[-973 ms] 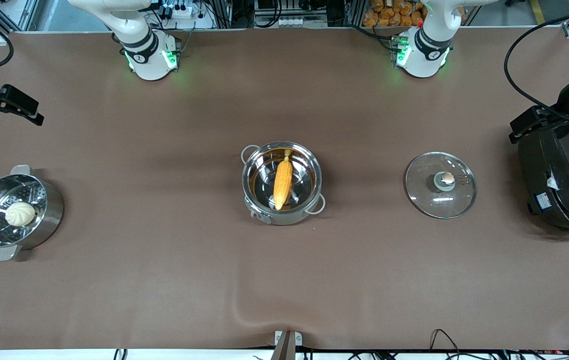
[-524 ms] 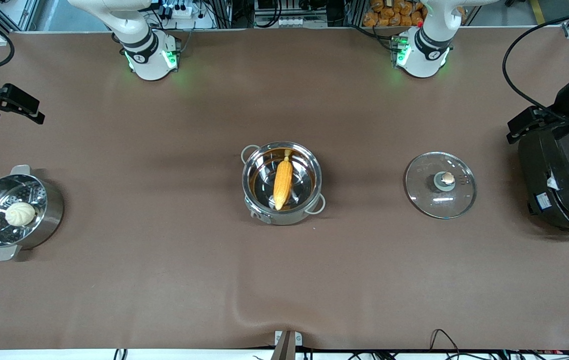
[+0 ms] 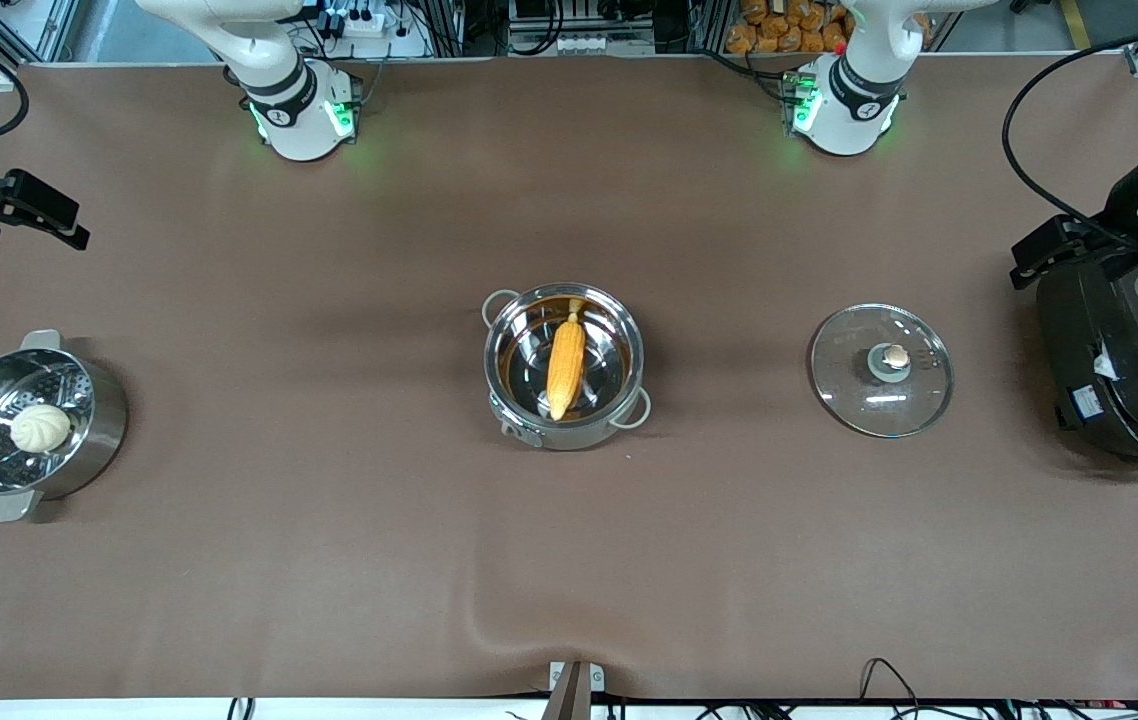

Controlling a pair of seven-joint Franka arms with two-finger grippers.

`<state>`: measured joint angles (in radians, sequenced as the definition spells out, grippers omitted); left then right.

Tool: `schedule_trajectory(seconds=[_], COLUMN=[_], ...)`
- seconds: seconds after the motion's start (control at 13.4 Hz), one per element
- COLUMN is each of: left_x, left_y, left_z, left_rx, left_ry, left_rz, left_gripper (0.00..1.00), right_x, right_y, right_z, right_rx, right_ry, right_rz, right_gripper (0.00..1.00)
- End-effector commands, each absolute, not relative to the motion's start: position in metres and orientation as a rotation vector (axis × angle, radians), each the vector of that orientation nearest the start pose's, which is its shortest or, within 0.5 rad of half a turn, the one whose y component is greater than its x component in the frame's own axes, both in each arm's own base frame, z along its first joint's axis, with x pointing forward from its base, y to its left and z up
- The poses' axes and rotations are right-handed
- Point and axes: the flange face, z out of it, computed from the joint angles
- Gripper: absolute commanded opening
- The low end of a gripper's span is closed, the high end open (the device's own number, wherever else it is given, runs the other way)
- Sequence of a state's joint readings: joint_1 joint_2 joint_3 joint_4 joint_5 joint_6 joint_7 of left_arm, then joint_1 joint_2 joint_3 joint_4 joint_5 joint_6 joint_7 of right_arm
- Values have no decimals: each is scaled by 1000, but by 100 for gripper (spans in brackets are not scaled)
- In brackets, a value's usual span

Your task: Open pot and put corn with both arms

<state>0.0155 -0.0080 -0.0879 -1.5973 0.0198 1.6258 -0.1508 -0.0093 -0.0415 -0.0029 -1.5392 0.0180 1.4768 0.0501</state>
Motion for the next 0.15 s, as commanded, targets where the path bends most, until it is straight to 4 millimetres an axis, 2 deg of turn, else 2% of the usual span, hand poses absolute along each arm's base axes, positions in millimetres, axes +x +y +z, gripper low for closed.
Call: schedule_trajectory(seconds=[0.0, 0.07], left_x=[552, 552], left_y=[-40, -40], left_z=[630, 631], left_rx=[-3141, -3141], left_ry=[-87, -87], left_rz=[-63, -65], left_gripper=[100, 100], right_x=[532, 532], right_y=[-12, -12], right_z=[654, 654], right_rx=[-3115, -3114], right_ry=[90, 92], right_rz=[31, 31], right_gripper=[100, 100])
